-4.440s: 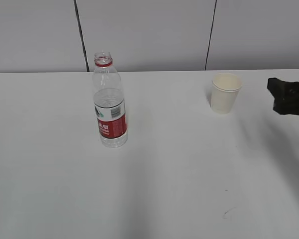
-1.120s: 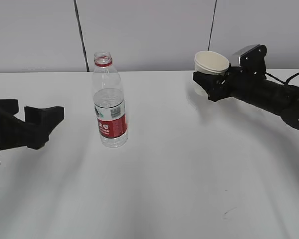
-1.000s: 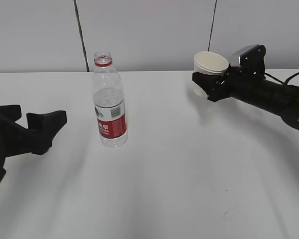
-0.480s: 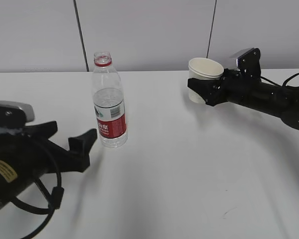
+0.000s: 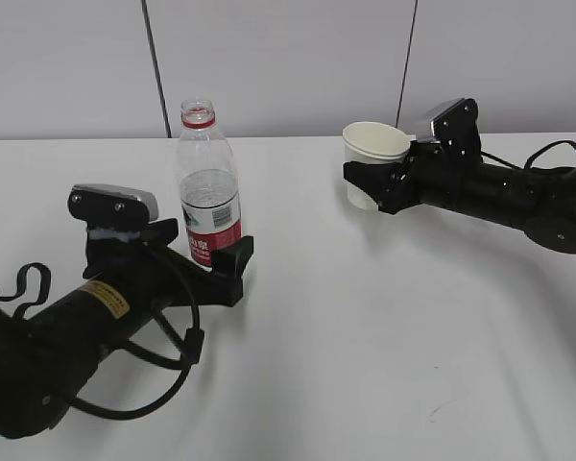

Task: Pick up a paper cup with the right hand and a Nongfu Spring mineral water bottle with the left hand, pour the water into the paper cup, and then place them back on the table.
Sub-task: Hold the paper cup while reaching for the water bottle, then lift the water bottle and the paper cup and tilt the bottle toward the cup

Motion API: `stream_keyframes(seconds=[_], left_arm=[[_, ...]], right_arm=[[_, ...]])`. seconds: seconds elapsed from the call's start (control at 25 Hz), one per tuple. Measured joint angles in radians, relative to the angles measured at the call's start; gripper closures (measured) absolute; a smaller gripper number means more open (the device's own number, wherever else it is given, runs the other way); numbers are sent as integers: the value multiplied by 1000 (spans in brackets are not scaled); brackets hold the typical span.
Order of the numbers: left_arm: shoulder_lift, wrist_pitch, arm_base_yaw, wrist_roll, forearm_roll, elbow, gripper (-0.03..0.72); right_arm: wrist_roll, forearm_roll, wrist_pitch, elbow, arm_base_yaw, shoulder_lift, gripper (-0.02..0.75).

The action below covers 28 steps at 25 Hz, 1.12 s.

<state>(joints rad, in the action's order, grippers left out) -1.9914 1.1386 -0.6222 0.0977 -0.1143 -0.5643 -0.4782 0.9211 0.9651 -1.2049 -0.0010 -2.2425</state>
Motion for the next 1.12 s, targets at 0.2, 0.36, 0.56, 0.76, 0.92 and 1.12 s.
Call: stream_keyframes(seconds=[0.2, 0.36, 0.56, 0.76, 0.92, 1.12], left_arm=[[-29, 4, 2, -42, -61, -94, 39], [-69, 5, 19, -59, -63, -150, 40], [-115, 2, 42, -62, -65, -191, 59], [-125, 2, 50, -62, -29, -216, 116], [-143, 1, 50, -62, 6, -227, 183], [-148, 2, 53, -63, 5, -229, 305]], right_arm=[[-2, 0, -4, 0, 0, 0, 256], [-2, 0, -6, 0, 0, 0, 256], [-2, 0, -8, 0, 0, 0, 256], [-2, 0, -10, 0, 0, 0, 256], [-2, 0, -10, 0, 0, 0, 256], [-2, 0, -10, 0, 0, 0, 256]])
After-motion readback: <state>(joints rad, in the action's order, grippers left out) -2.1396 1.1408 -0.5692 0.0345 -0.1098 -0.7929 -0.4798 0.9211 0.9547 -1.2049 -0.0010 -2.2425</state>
